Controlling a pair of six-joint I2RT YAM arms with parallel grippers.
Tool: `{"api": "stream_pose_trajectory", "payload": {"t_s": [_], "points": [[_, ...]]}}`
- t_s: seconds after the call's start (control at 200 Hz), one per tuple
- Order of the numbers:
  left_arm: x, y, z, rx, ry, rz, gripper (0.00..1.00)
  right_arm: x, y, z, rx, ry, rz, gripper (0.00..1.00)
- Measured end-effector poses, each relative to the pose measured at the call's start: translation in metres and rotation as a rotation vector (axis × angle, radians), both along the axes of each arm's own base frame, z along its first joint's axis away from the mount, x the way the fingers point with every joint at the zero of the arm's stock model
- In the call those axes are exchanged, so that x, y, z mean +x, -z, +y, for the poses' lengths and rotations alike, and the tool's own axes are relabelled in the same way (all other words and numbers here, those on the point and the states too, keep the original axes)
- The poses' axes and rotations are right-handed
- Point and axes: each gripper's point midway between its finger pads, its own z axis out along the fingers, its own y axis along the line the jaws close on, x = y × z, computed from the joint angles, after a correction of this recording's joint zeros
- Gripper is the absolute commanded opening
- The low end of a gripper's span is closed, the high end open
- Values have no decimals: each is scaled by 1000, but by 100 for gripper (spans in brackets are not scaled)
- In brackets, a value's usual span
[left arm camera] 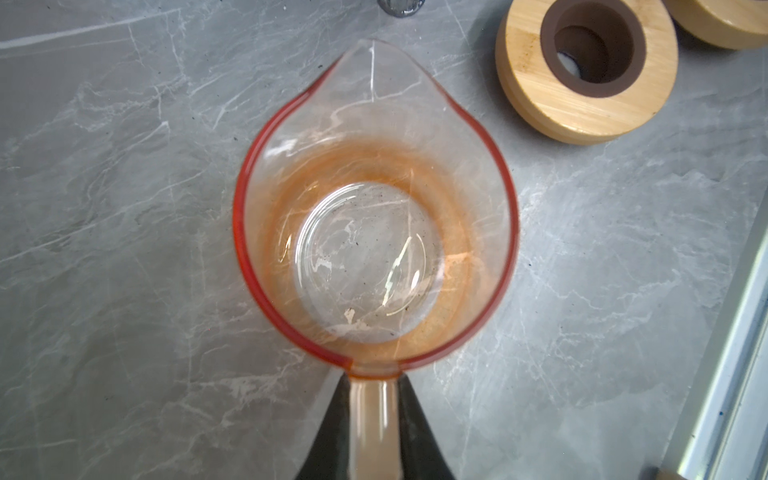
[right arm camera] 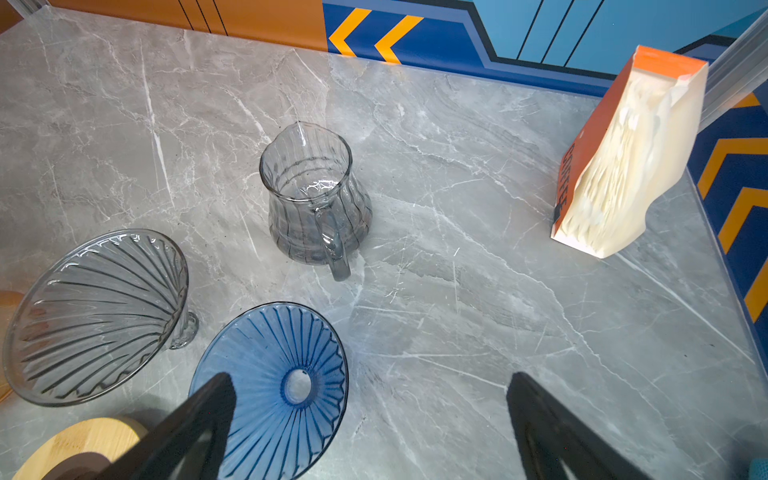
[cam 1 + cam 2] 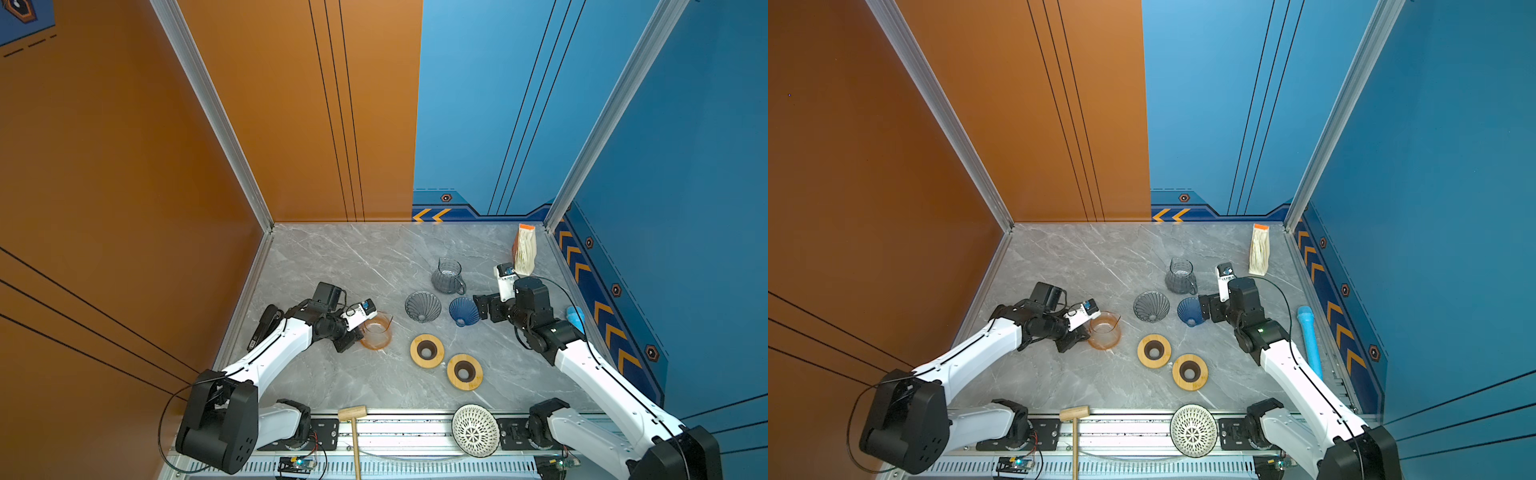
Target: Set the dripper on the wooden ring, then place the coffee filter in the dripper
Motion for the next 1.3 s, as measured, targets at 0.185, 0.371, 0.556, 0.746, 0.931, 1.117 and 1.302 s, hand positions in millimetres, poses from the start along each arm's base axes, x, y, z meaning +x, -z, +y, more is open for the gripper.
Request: {"api": "stream_pose_trajectory", "payload": {"t_s": [0.185,0.371,0.556,0.746,0.931,1.117,1.302], "points": [[-3,4,2,1,-13,17,26,0,-2,1,0,-3,7,100],[-2,5,4,-2,-32,24,36,-1,-13,1,1,-6,15,100],[4,-3,5,-21,-60,-8,52,-7,-18,3,19,-10,59,100],[22,-32,8,-73,-109,-148,60,-12,-32,3,64,5,113,100],[35,-59,9,-131,-157,-259,65,-20,-40,0,130,33,174,100],[37,-77,5,-200,-180,-290,74,-37,-35,0,180,62,274,98],[34,-95,-1,-263,-177,-304,99,-61,-19,-1,211,90,398,93]]}}
